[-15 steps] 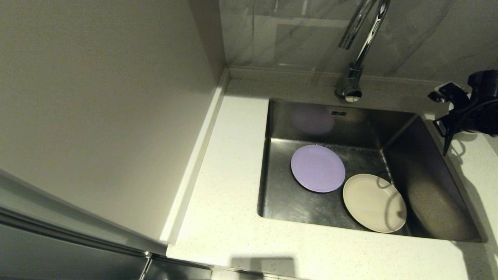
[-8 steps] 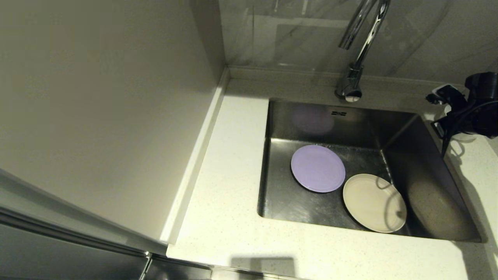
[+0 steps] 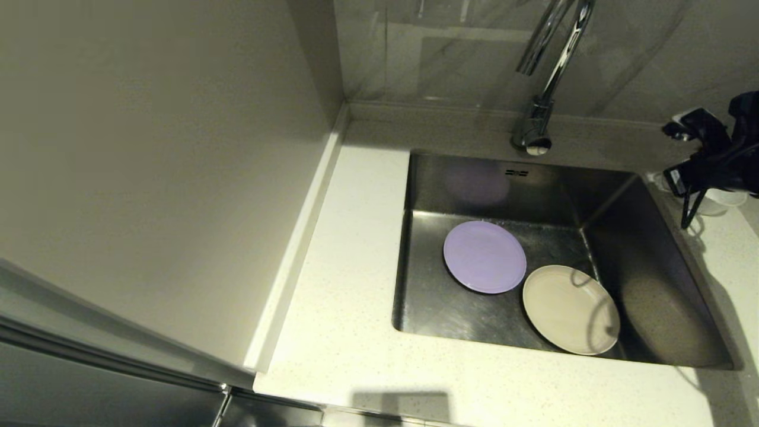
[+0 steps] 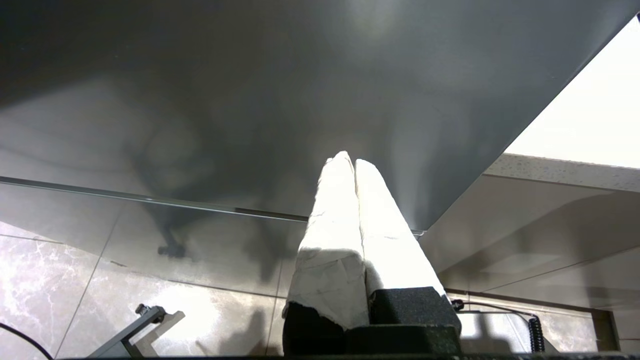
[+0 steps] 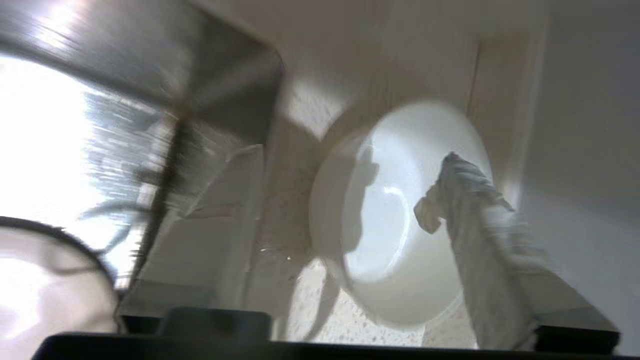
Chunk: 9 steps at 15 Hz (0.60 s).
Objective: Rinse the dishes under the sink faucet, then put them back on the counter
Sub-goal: Put a bowl back to the table from the sink, then put a plate back to the table from the sink
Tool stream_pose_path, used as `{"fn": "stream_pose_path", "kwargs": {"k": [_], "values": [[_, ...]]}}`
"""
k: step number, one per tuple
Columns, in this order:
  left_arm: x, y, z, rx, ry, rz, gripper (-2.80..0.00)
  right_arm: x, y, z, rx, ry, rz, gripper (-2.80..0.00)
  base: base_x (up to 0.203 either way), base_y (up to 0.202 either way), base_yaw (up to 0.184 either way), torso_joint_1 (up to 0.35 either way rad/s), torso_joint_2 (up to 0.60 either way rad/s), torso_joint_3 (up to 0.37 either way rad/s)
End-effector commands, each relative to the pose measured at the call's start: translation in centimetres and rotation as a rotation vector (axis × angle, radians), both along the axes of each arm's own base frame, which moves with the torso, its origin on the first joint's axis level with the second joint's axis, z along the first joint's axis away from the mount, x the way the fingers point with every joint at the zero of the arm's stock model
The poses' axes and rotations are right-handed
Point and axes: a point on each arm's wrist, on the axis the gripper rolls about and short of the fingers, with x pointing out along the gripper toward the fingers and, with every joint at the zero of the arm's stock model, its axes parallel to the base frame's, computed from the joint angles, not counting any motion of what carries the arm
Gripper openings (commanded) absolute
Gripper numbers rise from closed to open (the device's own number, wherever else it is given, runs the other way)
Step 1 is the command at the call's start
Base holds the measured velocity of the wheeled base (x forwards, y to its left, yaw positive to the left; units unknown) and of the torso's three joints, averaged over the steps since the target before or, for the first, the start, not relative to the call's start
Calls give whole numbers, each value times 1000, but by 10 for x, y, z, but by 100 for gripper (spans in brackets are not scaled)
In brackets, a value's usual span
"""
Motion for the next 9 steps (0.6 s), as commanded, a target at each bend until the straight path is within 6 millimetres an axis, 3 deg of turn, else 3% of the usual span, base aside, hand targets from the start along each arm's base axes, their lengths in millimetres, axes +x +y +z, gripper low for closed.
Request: {"fn": "stream_pose_path", "kwargs": {"k": [1, 3, 5, 9], "values": [[0, 0, 0, -1, -2, 0, -280, -36, 15, 40, -7, -89, 93, 0, 0, 0, 0, 0, 0, 0], [0, 0, 0, -1, -2, 0, -280, -71, 38, 61, 8, -131, 221, 0, 0, 0, 0, 0, 0, 0], [0, 0, 0, -1, -2, 0, -280, -89, 63, 65, 59, -125, 362, 0, 0, 0, 0, 0, 0, 0], [0, 0, 0, -1, -2, 0, -280, -119, 112, 49, 289, 159, 421, 0, 0, 0, 0, 0, 0, 0]]}}
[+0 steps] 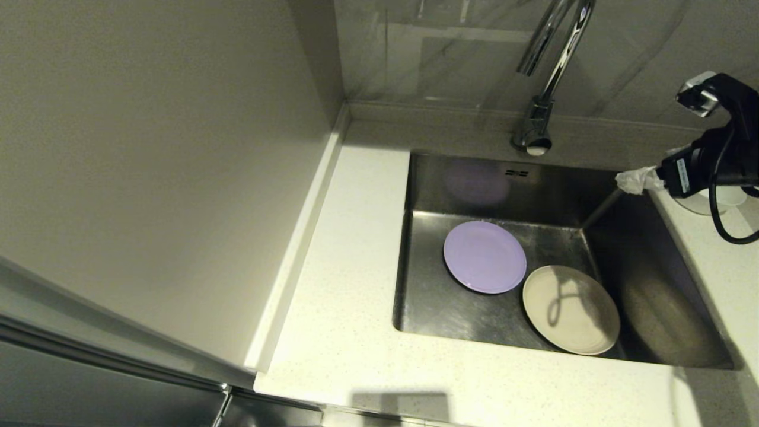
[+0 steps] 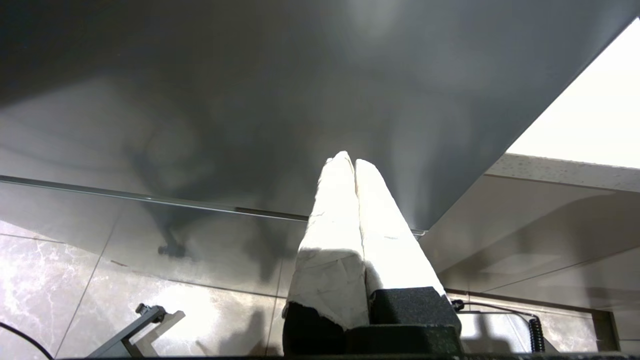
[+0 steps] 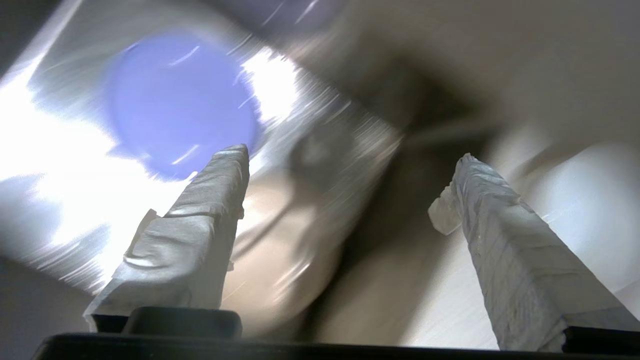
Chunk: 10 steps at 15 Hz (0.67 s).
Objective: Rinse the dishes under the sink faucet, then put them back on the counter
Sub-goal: Put a plate back to the table from the sink
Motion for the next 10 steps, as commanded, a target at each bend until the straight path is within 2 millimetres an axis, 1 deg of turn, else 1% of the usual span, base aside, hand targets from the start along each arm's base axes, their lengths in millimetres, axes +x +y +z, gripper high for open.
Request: {"fn": "stream_pose_path", "kwargs": {"k": [1, 3, 5, 7, 10], "values": [[0, 0, 0, -1, -2, 1, -280, -28, 27, -1, 43, 150, 34, 0, 0, 0, 0, 0, 0, 0], [0, 0, 0, -1, -2, 1, -280, -40, 43, -10, 105, 298, 31, 0, 0, 0, 0, 0, 0, 0], [0, 0, 0, -1, -2, 1, -280, -43, 51, -19, 103, 396, 25, 0, 0, 0, 0, 0, 0, 0], [0, 0, 0, -1, -2, 1, -280, -35, 54, -30, 92, 452, 16, 0, 0, 0, 0, 0, 0, 0], [0, 0, 0, -1, -2, 1, -280, -15, 55, -50, 121, 528, -6, 0, 0, 0, 0, 0, 0, 0]]}}
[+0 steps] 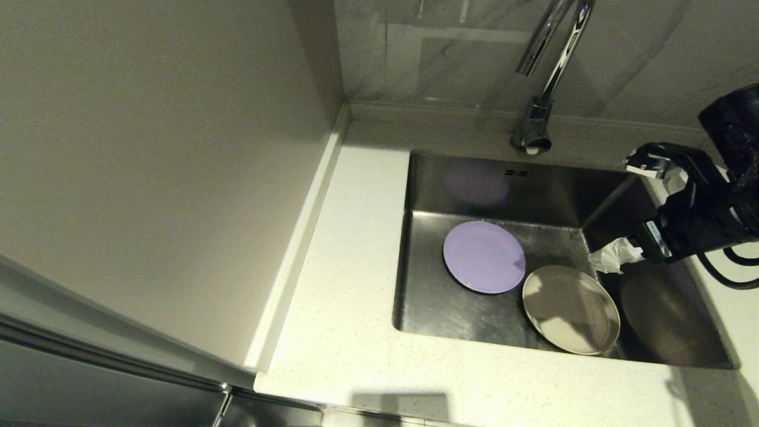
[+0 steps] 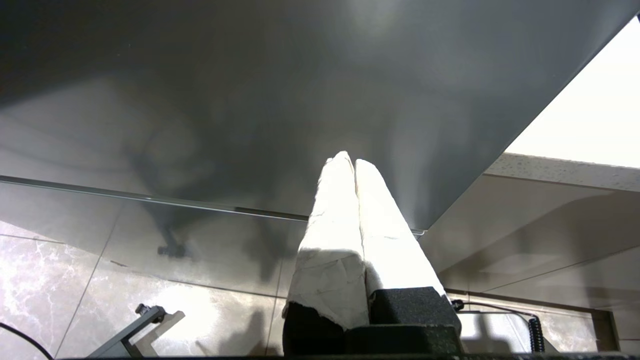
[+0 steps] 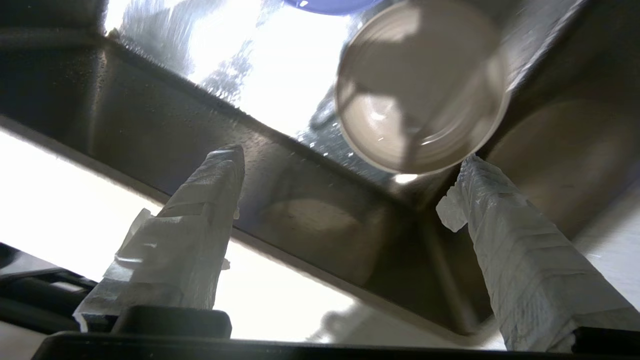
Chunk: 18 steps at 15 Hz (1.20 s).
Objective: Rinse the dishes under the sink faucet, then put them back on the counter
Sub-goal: Put a plate back to the table from the sink
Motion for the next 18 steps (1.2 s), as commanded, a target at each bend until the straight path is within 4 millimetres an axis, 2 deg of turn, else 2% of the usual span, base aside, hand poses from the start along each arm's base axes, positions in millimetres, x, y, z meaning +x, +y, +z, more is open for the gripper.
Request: {"fn": "stream_pose_path", "kwargs": {"k": [1, 5, 9, 11, 16, 18], "values": [[0, 0, 0, -1, -2, 1, -280, 21, 2, -21, 4, 77, -4, 0, 0, 0, 0, 0, 0, 0], [0, 0, 0, -1, -2, 1, -280, 69, 5, -50, 19, 80, -11, 0, 0, 0, 0, 0, 0, 0], [0, 0, 0, -1, -2, 1, -280, 130, 10, -94, 103, 3, 22, 0, 0, 0, 0, 0, 0, 0], [0, 0, 0, -1, -2, 1, -280, 154, 11, -115, 136, -15, 17, 0, 0, 0, 0, 0, 0, 0], [0, 0, 0, -1, -2, 1, -280, 201, 3, -142, 153, -62, 0, 0, 0, 0, 0, 0, 0, 0], [0, 0, 0, -1, -2, 1, -280, 213, -2, -152, 145, -74, -13, 0, 0, 0, 0, 0, 0, 0]]}}
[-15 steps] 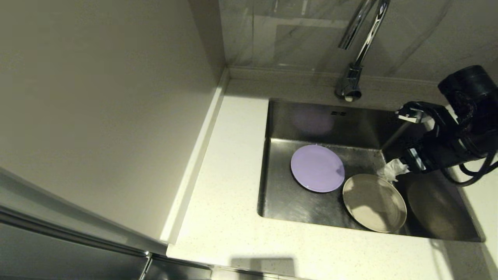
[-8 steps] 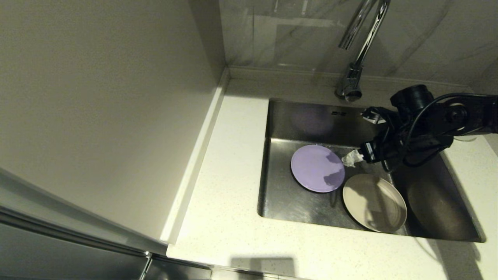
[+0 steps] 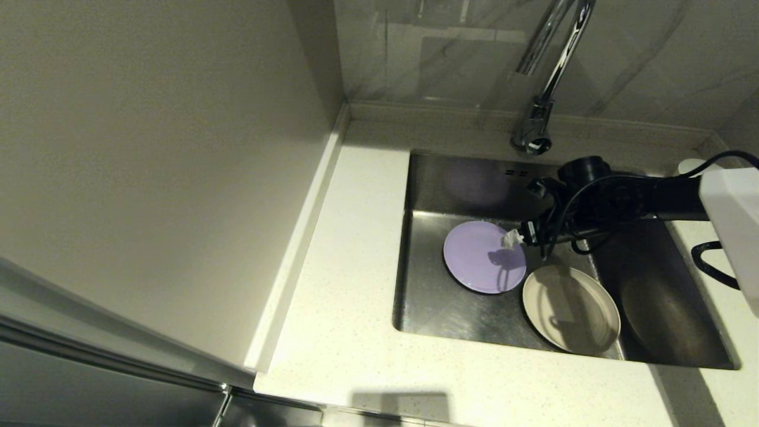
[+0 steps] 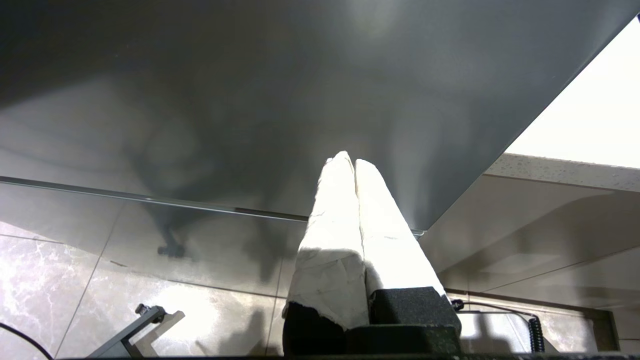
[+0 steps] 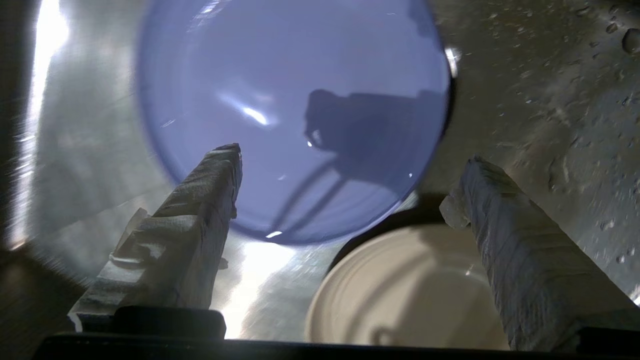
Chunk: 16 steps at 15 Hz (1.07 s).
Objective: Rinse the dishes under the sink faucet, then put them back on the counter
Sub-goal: Put a plate back to the table from the sink
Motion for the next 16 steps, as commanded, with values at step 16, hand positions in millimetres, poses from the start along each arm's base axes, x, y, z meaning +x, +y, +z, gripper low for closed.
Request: {"fn": "stream_pose_path", "kwargs": {"k": [16], "values": [[0, 0, 0, -1, -2, 0, -280, 35, -10, -75, -140, 36, -58, 0, 0, 0, 0, 0, 0, 0]]}}
